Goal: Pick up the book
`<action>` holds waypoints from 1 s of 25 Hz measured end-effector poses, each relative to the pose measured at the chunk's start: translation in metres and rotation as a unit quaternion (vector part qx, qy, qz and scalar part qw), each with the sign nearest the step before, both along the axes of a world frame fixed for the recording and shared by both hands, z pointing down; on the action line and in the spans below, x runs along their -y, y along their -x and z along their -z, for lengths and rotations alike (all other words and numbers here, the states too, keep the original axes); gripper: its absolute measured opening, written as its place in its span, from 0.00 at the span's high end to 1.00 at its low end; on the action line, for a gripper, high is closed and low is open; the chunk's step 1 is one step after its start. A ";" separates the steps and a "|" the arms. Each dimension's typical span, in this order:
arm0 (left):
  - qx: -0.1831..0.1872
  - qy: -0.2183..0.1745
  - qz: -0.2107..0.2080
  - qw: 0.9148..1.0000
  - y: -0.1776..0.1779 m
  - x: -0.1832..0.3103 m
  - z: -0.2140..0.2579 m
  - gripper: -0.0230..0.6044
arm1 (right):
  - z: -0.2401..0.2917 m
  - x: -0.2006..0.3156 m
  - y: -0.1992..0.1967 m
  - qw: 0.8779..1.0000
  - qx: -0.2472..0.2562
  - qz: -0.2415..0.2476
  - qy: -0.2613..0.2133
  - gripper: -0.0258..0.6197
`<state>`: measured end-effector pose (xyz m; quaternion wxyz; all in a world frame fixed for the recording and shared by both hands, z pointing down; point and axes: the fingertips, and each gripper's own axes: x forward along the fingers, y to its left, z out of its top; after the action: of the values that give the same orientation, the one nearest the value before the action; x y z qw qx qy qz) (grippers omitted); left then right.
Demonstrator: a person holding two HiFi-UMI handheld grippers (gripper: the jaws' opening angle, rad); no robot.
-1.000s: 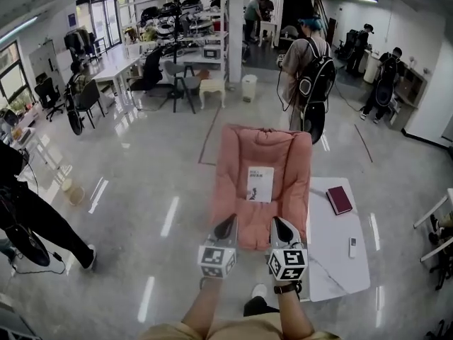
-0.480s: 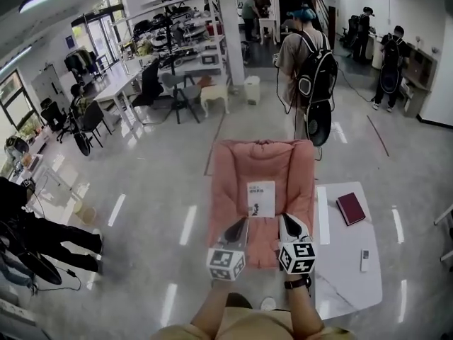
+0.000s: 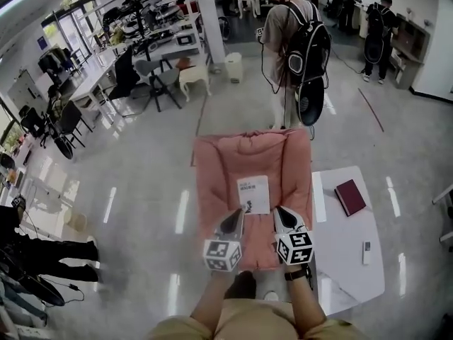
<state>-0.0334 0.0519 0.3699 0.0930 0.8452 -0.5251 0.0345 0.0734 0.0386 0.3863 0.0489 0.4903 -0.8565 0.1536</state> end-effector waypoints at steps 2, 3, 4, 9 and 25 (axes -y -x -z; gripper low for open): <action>0.001 0.020 -0.008 1.000 0.008 0.029 -0.019 0.96 | -0.017 0.026 0.011 1.000 -0.010 0.003 0.017 0.95; -0.001 0.031 -0.012 0.999 0.013 0.042 -0.030 0.96 | -0.027 0.038 0.017 0.999 -0.016 0.005 0.027 0.95; -0.004 0.041 -0.015 0.999 0.019 0.055 -0.040 0.96 | -0.036 0.049 0.024 0.999 -0.020 0.005 0.038 0.95; -0.022 0.096 -0.037 0.994 0.047 0.120 -0.096 0.96 | -0.093 0.110 0.053 0.996 -0.037 0.006 0.082 0.95; -0.027 0.268 -0.020 0.963 0.073 0.214 -0.305 0.90 | -0.298 0.207 0.038 0.975 -0.017 0.008 0.220 0.89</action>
<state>-0.1062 -0.1616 0.6753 0.3299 0.8004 -0.4765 0.1530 0.0354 -0.1679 0.6840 0.1710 0.4630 -0.8049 0.3294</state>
